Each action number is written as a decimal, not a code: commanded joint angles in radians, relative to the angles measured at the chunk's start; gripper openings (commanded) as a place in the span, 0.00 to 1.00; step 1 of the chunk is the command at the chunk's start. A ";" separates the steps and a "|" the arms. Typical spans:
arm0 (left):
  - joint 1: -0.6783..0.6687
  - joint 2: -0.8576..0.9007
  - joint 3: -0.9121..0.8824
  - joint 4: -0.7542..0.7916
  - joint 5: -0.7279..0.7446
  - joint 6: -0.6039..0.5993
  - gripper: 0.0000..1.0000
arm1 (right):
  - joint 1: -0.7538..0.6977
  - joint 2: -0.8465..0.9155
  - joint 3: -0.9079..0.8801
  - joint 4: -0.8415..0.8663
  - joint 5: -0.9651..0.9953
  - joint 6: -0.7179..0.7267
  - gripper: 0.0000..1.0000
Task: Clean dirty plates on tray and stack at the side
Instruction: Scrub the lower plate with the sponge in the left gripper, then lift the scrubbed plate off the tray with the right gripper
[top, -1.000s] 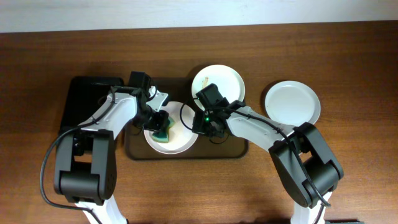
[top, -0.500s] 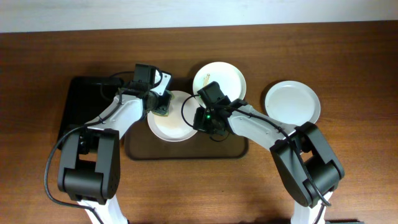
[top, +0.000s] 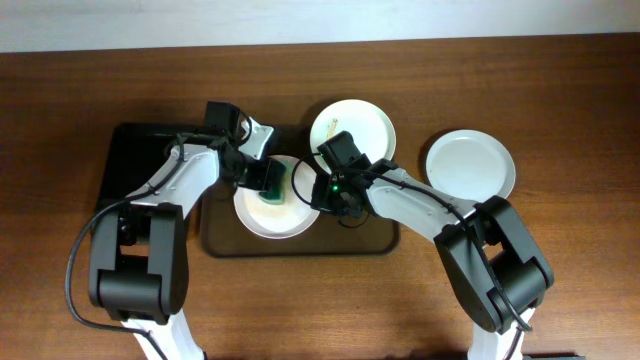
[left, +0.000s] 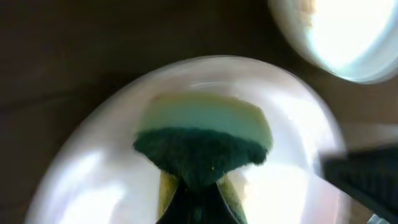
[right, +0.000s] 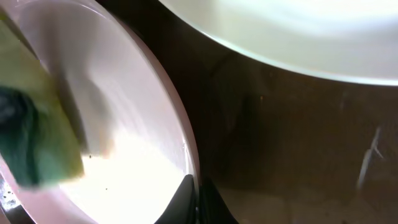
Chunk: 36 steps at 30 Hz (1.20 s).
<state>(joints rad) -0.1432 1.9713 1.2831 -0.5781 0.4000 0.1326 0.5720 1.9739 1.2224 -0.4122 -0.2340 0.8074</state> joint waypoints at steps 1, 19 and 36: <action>0.004 0.009 0.030 0.054 -0.300 -0.063 0.01 | 0.003 0.011 0.006 -0.005 0.008 -0.014 0.04; 0.042 0.013 0.528 -0.417 -0.311 -0.122 0.01 | 0.005 -0.166 0.149 -0.300 0.155 -0.196 0.04; 0.041 0.068 0.516 -0.397 -0.311 -0.122 0.01 | 0.252 -0.183 0.351 -0.648 1.157 -0.276 0.04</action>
<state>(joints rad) -0.1036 2.0121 1.8042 -0.9768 0.0956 0.0242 0.7673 1.8099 1.5429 -1.0561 0.6468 0.5262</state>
